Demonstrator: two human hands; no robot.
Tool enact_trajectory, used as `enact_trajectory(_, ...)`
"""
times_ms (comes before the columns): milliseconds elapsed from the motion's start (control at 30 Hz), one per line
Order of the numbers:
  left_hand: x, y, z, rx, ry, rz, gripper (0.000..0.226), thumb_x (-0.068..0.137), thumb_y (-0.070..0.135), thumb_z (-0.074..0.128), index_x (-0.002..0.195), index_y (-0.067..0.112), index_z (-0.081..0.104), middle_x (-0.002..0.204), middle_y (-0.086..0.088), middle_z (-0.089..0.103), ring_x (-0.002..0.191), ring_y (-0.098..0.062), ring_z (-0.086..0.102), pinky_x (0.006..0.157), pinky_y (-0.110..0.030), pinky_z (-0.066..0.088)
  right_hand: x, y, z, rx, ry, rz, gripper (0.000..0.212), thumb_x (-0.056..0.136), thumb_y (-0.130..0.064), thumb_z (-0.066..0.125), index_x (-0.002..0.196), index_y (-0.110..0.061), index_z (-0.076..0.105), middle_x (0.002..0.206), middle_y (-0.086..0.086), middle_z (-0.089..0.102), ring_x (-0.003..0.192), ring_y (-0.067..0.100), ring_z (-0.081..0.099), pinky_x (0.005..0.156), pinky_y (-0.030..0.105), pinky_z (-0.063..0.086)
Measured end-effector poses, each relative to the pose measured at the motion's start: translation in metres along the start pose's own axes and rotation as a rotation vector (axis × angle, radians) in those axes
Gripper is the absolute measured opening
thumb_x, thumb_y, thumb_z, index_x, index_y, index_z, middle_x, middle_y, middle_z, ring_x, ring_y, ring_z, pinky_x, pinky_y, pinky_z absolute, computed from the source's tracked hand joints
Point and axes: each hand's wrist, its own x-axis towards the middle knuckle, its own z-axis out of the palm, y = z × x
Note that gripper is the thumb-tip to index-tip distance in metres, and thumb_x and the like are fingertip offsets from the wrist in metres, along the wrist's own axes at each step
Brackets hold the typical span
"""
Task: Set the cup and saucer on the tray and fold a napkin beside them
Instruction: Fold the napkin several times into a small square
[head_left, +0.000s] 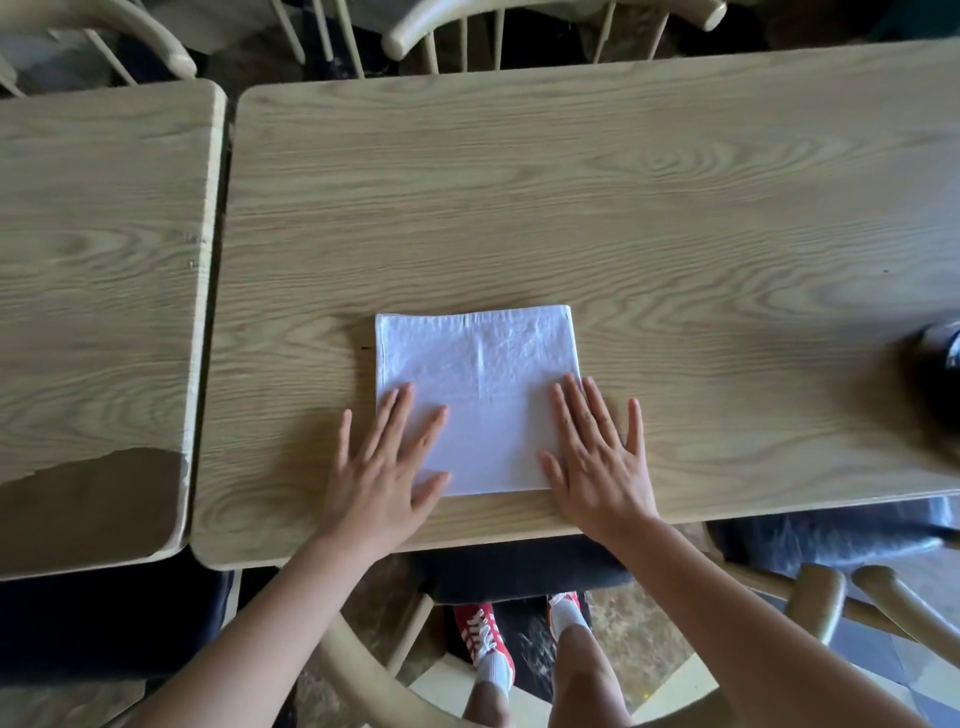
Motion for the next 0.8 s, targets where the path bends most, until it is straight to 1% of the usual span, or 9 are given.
enact_trajectory(33,0.0,0.001,0.0,-0.006,0.0,-0.002,0.064,0.09,0.06,0.009,0.147,0.032,0.015,0.157,-0.007,0.01,0.144,-0.018,0.009,0.112,-0.051,0.001,0.0,-0.001,0.0,0.003,0.003,-0.003,0.065,0.089,-0.044,0.029,0.145,-0.012,0.02,0.153,0.006,0.024,0.141,0.016,0.013,0.112,0.051,0.006)
enact_trajectory(100,-0.005,0.002,0.001,-0.038,0.007,-0.008,0.063,0.09,0.059,0.02,0.146,0.032,0.017,0.157,-0.007,0.011,0.144,-0.018,0.008,0.112,-0.053,0.004,-0.003,0.001,0.0,0.002,0.001,-0.016,0.065,0.089,-0.045,0.028,0.145,-0.012,0.02,0.153,0.006,0.023,0.141,0.016,0.012,0.112,0.051,0.005)
enact_trajectory(200,-0.017,0.009,0.004,-0.09,0.024,-0.014,0.065,0.086,0.055,0.032,0.146,0.031,0.021,0.157,-0.008,0.013,0.144,-0.019,0.01,0.11,-0.057,0.012,-0.014,0.005,0.0,-0.011,-0.02,-0.042,0.065,0.09,-0.047,0.025,0.146,-0.013,0.019,0.154,0.003,0.019,0.142,0.015,0.01,0.112,0.052,0.006)
enact_trajectory(367,-0.033,0.018,0.005,-0.107,-0.008,-0.033,0.066,0.086,0.055,0.033,0.146,0.031,0.02,0.157,-0.009,0.011,0.144,-0.022,0.01,0.109,-0.06,0.016,-0.034,0.007,-0.003,-0.033,-0.055,-0.048,0.067,0.09,-0.05,0.024,0.146,-0.013,0.019,0.154,0.003,0.02,0.142,0.016,0.01,0.111,0.053,0.009)
enact_trajectory(433,-0.035,0.019,0.004,-0.096,-0.024,-0.022,0.067,0.086,0.059,0.029,0.147,0.031,0.017,0.157,-0.009,0.009,0.145,-0.023,0.008,0.11,-0.061,0.014,-0.038,0.008,-0.004,-0.044,-0.075,-0.056,0.071,0.088,-0.054,0.026,0.146,-0.013,0.017,0.154,0.004,0.018,0.142,0.017,0.008,0.111,0.054,0.008)
enact_trajectory(533,-0.04,0.017,0.005,-0.077,-0.03,0.011,0.075,0.084,0.07,0.025,0.147,0.031,0.012,0.157,-0.008,0.007,0.145,-0.021,0.006,0.11,-0.06,0.006,-0.046,0.013,-0.004,-0.073,-0.115,-0.129,0.084,0.081,-0.064,0.034,0.147,-0.015,0.013,0.155,0.007,0.013,0.143,0.02,0.007,0.111,0.059,0.006)
enact_trajectory(633,-0.051,0.014,0.006,-0.059,-0.036,0.085,0.091,0.074,0.079,0.034,0.147,0.031,0.011,0.157,-0.009,0.005,0.145,-0.022,0.003,0.11,-0.06,0.003,-0.057,0.02,-0.005,-0.154,-0.146,-0.237,0.099,0.071,-0.073,0.043,0.147,-0.019,0.01,0.155,0.012,0.009,0.143,0.024,0.008,0.108,0.064,0.006)
enact_trajectory(700,-0.06,0.008,0.005,-0.043,-0.048,0.146,0.096,0.069,0.075,0.047,0.147,0.03,0.012,0.157,-0.01,0.006,0.145,-0.021,0.003,0.11,-0.061,0.005,-0.064,0.027,-0.006,-0.213,-0.151,-0.309,0.105,0.065,-0.071,0.053,0.147,-0.022,0.01,0.154,0.014,0.011,0.142,0.024,0.009,0.106,0.066,0.009)
enact_trajectory(800,-0.069,-0.006,0.008,-0.014,-0.047,0.283,0.095,0.068,0.054,0.061,0.147,0.027,0.017,0.157,-0.009,0.013,0.145,-0.02,0.008,0.11,-0.06,0.011,-0.072,0.039,-0.008,-0.254,-0.101,-0.378,0.107,0.058,-0.06,0.071,0.145,-0.024,0.02,0.151,0.015,0.024,0.14,0.025,0.018,0.104,0.066,0.017)
